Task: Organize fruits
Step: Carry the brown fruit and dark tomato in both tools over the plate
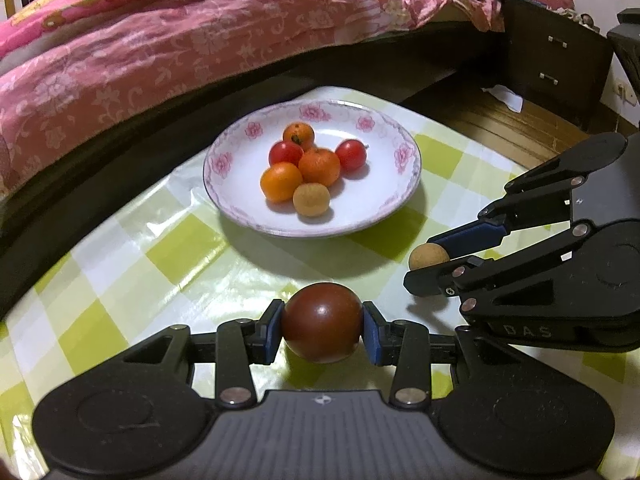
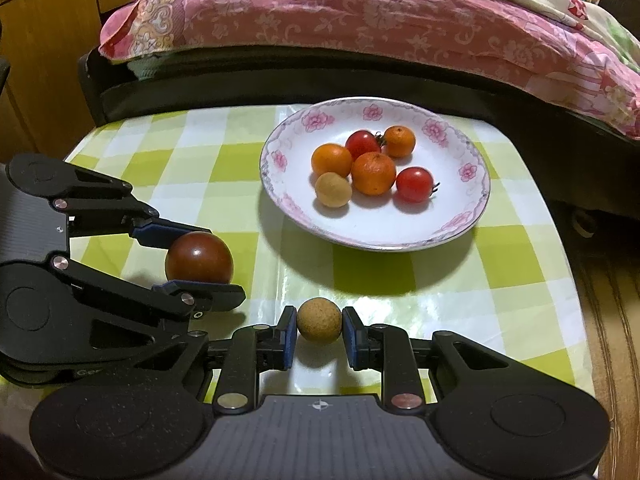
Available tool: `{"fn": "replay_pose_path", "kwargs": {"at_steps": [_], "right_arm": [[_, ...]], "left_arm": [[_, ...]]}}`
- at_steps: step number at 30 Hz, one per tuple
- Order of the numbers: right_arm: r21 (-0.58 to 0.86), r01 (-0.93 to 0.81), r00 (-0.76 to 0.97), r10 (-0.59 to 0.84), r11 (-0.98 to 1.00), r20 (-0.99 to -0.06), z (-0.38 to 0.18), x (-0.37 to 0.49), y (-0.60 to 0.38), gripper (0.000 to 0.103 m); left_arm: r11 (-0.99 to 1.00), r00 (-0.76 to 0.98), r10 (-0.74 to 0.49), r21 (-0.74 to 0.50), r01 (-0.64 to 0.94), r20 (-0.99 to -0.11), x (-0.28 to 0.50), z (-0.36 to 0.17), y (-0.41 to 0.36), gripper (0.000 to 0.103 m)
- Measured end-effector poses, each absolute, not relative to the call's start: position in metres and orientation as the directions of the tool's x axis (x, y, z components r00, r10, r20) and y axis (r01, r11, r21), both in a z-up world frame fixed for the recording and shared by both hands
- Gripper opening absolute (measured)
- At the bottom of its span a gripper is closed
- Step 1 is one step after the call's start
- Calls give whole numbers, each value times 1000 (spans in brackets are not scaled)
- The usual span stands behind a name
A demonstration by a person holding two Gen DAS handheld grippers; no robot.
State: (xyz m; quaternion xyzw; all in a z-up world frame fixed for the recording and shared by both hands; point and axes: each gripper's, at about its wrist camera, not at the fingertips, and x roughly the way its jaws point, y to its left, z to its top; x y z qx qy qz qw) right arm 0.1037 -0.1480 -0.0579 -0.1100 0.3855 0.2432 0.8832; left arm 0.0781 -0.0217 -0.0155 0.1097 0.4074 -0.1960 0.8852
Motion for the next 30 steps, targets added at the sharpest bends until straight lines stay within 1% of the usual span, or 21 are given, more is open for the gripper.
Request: {"fn": "replay_pose_path", "kwargs": {"at_steps": [10,16,30], "right_arm": [[7,-474,634,346,881,-692,-40,119,-156,20],[12,-454,660,345,891,-668,-35,137,-156,20],[26,-418,673,329,908,-663,-44,175,-162,21]], "left_arm": [[912,662,-242,68,406,-709,97,4,-26,47],[917,685,-232,79,391,-691,115,5,-30,47],[922,687,-213,89,376,-695,142,-12,-35,47]]}}
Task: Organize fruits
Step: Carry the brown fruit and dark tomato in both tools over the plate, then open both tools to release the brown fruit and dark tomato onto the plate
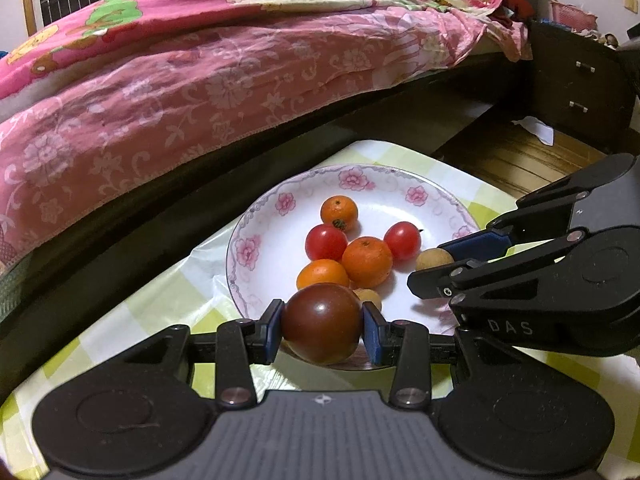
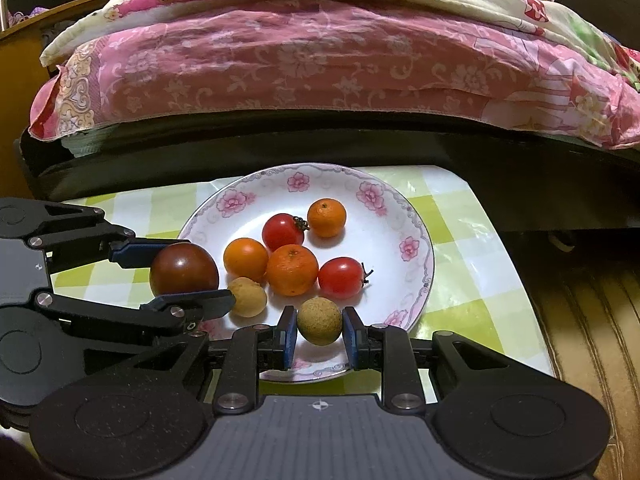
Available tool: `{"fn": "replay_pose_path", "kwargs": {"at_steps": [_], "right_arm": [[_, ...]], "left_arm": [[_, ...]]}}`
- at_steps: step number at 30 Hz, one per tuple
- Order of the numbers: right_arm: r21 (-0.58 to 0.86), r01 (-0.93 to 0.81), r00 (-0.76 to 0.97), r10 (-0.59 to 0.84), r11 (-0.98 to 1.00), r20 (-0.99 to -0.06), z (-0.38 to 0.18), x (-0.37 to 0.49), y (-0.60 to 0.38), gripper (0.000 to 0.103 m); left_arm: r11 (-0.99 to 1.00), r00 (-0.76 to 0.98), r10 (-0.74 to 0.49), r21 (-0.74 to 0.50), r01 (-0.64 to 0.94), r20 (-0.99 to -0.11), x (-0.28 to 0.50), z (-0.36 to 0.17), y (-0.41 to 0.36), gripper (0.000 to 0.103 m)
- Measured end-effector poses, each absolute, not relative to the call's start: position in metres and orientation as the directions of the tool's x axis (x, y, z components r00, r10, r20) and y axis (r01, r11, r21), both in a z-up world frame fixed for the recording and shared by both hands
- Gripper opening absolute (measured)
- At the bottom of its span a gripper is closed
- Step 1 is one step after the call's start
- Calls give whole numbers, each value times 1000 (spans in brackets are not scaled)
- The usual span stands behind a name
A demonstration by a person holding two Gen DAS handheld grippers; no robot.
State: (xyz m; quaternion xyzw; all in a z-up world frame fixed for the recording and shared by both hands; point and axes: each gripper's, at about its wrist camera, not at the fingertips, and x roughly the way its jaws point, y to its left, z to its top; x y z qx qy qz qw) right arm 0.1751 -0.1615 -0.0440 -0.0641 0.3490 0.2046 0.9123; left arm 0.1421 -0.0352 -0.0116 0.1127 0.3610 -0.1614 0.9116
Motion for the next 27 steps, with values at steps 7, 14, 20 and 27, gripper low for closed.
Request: {"fn": "replay_pose_path", "kwargs": {"at_steps": [7,14,20,27], "right_arm": [[23,-414,678,325,910,-659,-47,180,-160,21],[7,-407,695,314,914,-646,-48,180,-161,23],[13,-394,709,312,919,-633,-45,180,-165,31],[24,-369,727,304,929,-615,-40,180,-172,31]], "left_arm": [[925,693,-204,95,367,-692,144,-12,-37,48],[927,704,-196,106,360,-683,143,-12,-38,49],[932,716,-196,100,349,-670,142,-6,-36,50],[939,734,-189,100,330,-652,139,2,-33,53]]}}
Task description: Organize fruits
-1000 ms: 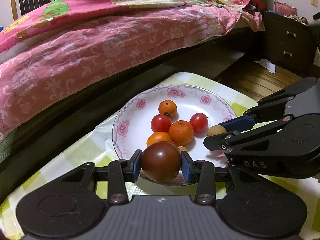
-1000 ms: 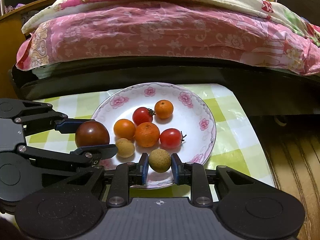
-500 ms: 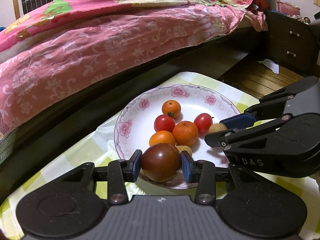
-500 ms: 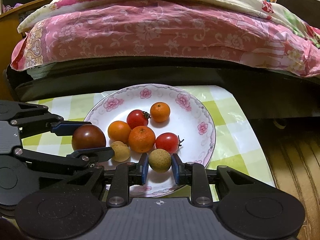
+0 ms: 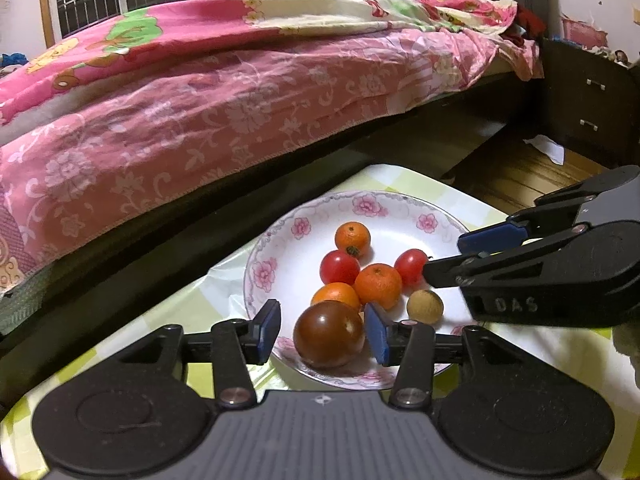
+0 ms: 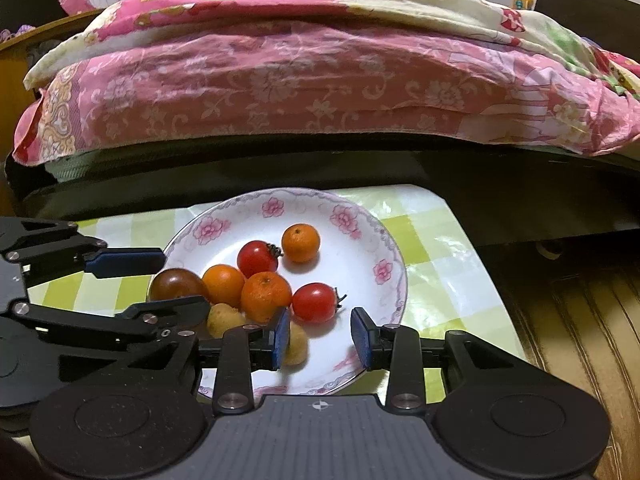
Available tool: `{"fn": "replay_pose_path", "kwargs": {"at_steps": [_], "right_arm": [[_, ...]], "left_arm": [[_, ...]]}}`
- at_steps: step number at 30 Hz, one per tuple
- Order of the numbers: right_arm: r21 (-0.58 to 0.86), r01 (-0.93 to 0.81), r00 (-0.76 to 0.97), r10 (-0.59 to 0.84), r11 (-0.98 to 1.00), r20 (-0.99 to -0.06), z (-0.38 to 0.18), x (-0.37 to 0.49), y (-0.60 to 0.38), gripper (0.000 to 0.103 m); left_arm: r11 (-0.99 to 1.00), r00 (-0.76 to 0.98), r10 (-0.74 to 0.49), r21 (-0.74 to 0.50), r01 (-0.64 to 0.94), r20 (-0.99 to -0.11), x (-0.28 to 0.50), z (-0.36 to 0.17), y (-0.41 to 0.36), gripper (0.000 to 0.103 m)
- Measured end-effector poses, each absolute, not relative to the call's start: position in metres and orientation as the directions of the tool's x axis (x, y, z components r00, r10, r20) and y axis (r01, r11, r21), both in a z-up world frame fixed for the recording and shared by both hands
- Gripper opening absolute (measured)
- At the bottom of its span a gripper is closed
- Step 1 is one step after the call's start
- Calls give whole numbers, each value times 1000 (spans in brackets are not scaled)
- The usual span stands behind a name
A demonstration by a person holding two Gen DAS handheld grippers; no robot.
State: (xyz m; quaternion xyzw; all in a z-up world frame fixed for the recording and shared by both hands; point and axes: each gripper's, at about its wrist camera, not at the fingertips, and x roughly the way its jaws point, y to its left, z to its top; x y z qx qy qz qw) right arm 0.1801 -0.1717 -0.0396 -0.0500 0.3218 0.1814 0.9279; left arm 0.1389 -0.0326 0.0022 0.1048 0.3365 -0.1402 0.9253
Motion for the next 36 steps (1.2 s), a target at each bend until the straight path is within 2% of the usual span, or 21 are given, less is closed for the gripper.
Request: {"fn": "replay_pose_path", "kwargs": {"at_steps": [7,9,13,21,25,30,36], "right_arm": [[57,-342,739,306,938,-600,-30,178,-180,32],[63,-339,741,308,939,-596,-28,176,-181,32],[74,-330,742,307,941,-596,-26,168,-182,33],[72,-319,731,293,945,-616,-24,134,-181,38],[66,-319,729,289,945,-621,-21,113,-181,39],[93,-307,724,296,947,-623,-18,89,-182,39],[103,-306,714,300,946,-633,-18,57,-180,45]], "left_arm": [[953,750,-166,91,288,-640,134,12,-22,57],[959,752,-157,82,270,-641,132,14,-19,62],[966,751,-137,80,245,-646,122,15,-18,65],[974,757,-121,68,214,-642,88,23,-19,78],[983,752,-115,35,180,-649,69,24,-16,82],[989,762,-70,57,139,-643,45,25,-14,88],[994,772,-49,46,101,-634,19,31,-14,94]]}}
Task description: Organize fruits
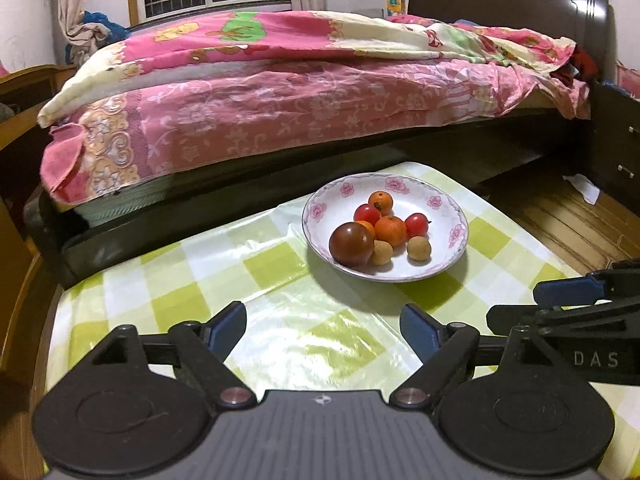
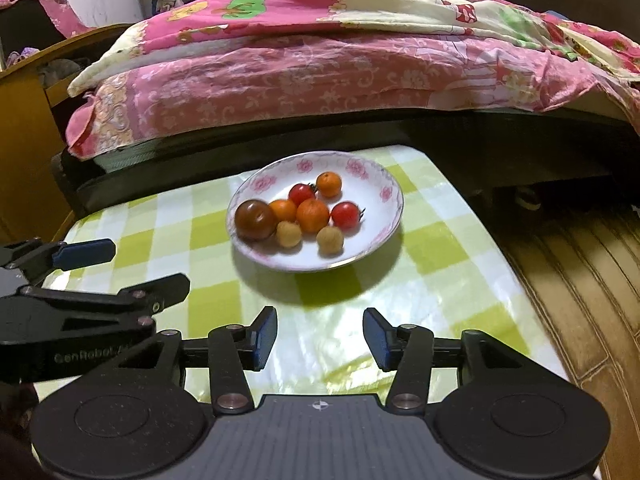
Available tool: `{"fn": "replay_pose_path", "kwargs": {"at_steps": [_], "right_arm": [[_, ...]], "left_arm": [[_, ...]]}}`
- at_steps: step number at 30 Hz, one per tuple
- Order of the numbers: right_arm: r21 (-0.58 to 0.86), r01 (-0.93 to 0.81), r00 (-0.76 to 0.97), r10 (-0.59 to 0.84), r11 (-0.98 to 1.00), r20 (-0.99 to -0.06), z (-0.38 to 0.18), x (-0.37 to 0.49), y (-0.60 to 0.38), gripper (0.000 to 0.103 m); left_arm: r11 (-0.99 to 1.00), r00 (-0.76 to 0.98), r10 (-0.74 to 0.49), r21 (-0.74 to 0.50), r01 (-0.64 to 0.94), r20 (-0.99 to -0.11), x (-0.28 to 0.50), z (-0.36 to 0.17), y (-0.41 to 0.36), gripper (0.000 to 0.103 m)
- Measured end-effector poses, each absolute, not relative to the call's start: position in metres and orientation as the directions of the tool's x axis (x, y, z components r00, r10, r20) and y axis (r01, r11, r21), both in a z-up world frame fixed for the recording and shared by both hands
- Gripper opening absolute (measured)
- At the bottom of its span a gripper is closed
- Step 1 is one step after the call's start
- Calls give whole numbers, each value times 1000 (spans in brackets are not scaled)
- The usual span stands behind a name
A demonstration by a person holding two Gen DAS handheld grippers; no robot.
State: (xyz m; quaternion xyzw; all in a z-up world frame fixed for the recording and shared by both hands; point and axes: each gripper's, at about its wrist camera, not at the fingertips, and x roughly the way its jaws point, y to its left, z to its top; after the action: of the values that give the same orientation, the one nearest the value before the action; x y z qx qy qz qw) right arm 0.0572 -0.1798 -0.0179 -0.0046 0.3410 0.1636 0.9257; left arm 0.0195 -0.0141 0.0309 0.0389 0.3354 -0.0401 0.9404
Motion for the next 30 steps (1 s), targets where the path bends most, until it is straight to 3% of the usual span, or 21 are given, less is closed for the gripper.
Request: {"fn": "replay_pose_path", "kwargs": {"at_steps": [6,30], "right_arm": [[119,-298,718,305,947,-626,-15,32,-182,47],[156,-302,674,326,941,-663,-29,-25,-183,48]], "left_arm": [[994,778,-22,68,82,-628,-4,35,-18,99],[998,716,24,64,28,-698,-61,23,-18,100]]}}
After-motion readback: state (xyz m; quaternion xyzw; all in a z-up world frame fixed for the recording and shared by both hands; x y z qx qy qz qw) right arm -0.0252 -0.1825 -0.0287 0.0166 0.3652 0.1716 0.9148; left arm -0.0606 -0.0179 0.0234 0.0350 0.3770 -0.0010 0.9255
